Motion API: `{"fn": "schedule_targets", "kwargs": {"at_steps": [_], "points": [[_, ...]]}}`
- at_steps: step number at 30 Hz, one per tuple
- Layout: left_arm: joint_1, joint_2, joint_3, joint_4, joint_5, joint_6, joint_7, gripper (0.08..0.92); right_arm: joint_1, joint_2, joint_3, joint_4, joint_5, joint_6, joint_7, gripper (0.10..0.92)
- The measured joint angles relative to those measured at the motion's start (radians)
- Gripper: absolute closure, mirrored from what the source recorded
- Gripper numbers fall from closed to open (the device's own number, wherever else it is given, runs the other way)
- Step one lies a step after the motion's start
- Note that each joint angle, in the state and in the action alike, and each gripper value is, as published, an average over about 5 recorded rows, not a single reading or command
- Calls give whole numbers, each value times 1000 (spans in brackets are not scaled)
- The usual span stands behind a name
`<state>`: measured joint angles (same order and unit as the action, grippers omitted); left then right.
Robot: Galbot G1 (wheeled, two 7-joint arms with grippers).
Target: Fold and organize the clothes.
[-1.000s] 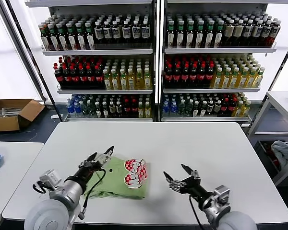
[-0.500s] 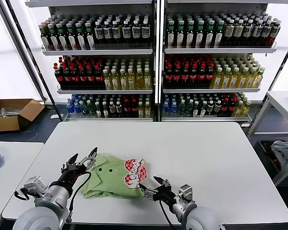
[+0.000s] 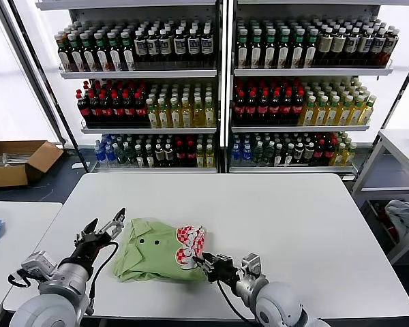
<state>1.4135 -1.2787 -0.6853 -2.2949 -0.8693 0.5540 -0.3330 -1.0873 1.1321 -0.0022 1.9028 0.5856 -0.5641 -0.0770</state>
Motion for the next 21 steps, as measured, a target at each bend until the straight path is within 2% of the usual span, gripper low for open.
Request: {"fn": "schedule_targets", "kwargs": {"at_steps": [5,8,21], "points": [[4,-3,-5,2,-6,0,0,177,1,-34,14,4,-13,-4,-40,855],[7,-6,-8,2,-9,1,1,177,-7,-62,35,13,-16,-6,-62,912],[17,-27,3,-2,-12,1,4,177,-101,-205,202,81,-24,-10,-111,919]]}}
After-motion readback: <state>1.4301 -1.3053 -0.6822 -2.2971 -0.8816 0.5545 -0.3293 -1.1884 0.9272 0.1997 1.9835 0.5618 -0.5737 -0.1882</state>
